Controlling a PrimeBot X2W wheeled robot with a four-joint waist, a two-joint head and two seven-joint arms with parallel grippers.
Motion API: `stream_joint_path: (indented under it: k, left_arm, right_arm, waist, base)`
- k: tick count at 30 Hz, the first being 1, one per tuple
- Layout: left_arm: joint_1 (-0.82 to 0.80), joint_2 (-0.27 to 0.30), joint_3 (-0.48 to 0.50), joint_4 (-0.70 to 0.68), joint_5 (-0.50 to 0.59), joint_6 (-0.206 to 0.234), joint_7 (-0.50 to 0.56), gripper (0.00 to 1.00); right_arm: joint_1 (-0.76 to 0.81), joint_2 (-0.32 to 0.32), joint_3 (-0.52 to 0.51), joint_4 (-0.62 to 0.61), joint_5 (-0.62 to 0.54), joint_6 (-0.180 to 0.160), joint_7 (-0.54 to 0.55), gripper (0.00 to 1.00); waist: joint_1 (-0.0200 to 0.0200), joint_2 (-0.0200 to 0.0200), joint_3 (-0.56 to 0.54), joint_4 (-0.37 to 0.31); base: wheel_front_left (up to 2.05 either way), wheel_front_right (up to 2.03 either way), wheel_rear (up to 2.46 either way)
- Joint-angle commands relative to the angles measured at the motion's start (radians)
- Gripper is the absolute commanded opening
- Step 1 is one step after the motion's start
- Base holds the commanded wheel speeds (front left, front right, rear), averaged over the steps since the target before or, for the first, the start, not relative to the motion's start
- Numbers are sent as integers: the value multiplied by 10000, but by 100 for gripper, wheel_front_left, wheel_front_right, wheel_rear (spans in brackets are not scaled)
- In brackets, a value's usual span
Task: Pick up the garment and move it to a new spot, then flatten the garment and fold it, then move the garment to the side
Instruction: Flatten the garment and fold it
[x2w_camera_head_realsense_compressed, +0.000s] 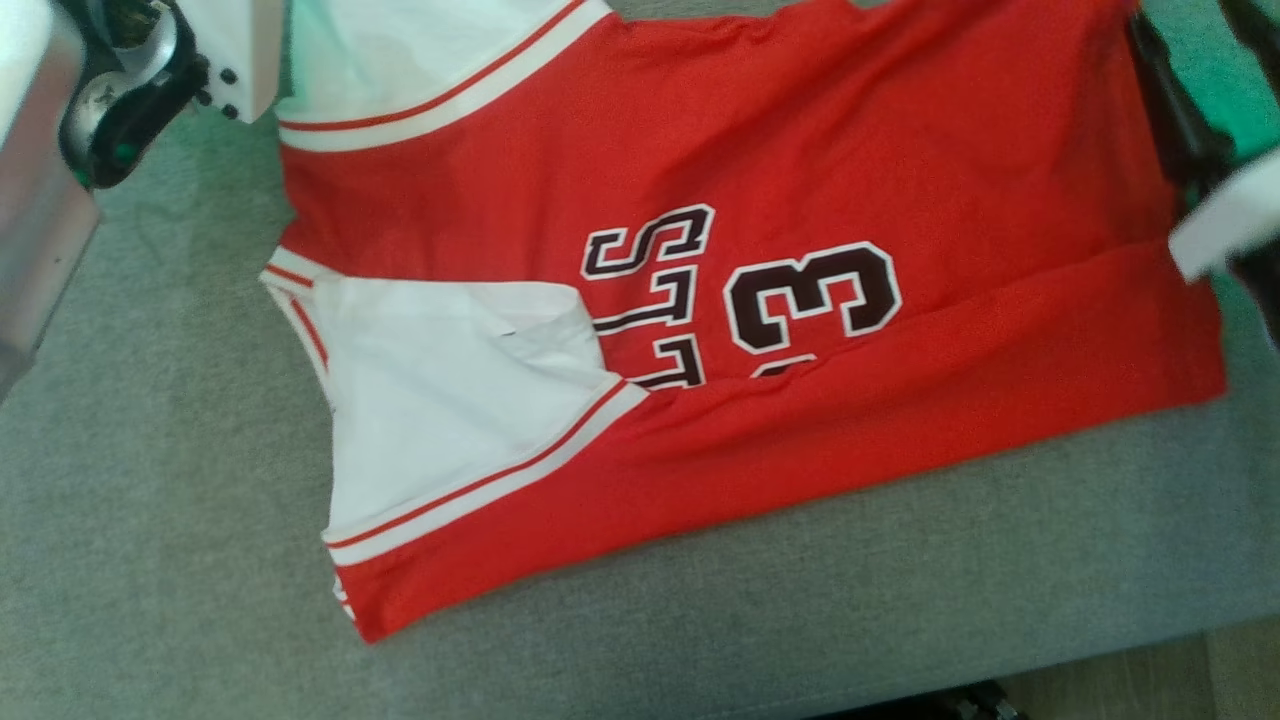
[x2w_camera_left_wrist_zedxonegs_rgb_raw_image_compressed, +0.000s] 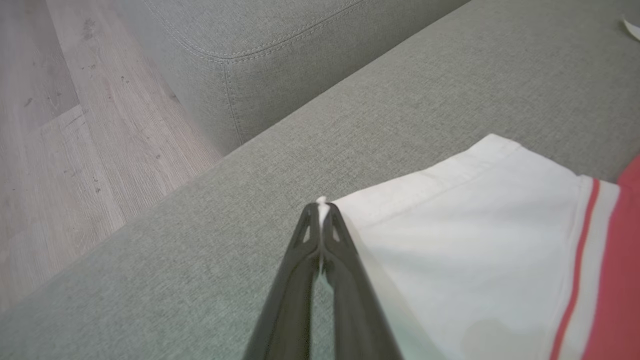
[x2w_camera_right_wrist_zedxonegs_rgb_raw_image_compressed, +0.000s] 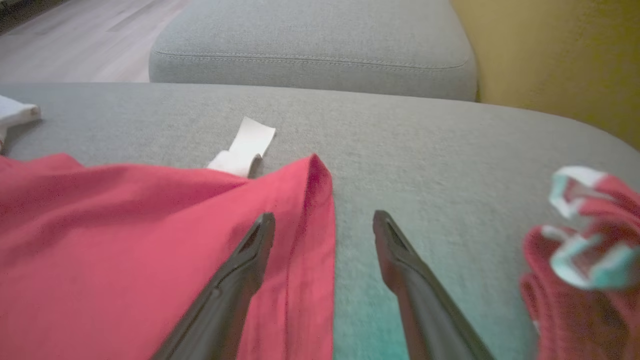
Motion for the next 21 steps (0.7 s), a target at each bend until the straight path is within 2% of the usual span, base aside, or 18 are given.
stream_joint_path:
  k: [1,4,9,10,11,12,13,14,18,21]
  left_arm:
    - [-611,311,191,-268,-110,18,-157,0]
    - [-733,267,-70,-298,-228,18,-239,0]
    - [-888,236,-377,-289,-384,18,-356,0]
    - [-926,235,-445,-279,-422,18,-384,0]
    - [-959,233,-509,-264,-457,18,-415,0]
    - [-987,229,-570,-242,-494,18,-452,0]
    - [-1014,226,-628,-216,-530,18,-493,0]
    - [-1044,227,-678,-184,-558,18,-547,0]
    - [-1169,241,-883,-51,-553,18,-903,0]
    - [-1397,305,-919,101,-250,21,-1656,0]
  right_arm:
    - [-451,-265,379,25,468,-9,467,100]
    - [-1174,-320,865,515,978,-9,1056,100]
    - [-1897,-345,1326,1129,1534,-9,1407,100]
    - [-2044,-348,1421,1239,1669,-9,1410,96]
    - [-2175,-360,1504,1337,1780,-9,1388,79]
    - [-2289,-374,1589,1436,1878,-9,1358,49]
    - [-2391,-392,1703,1491,1968,-9,1314,31]
    - [-2482,-422,1800,1543,2052,-9,1253,0]
    - [-2797,-611,2121,1756,2218,-9,892,0]
    - [-3046,-706,2149,1998,2325,-9,437,0]
  waist:
    - [0,0,16,159]
    - [0,0,58,318]
    - [0,0,73,479]
    - [0,0,72,510]
    - [0,0,66,536]
    - [0,0,54,559]
    - [0,0,38,582]
    - [0,0,23,603]
    - [0,0,-50,675]
    - [0,0,-90,710]
  base:
    - [0,0,0]
    - [0,0,0]
    - [0,0,0]
    - [0,0,0]
    - [0,0,0]
    - [0,0,0]
    - [0,0,0]
    - [0,0,0]
    - [0,0,0]
    - [0,0,0]
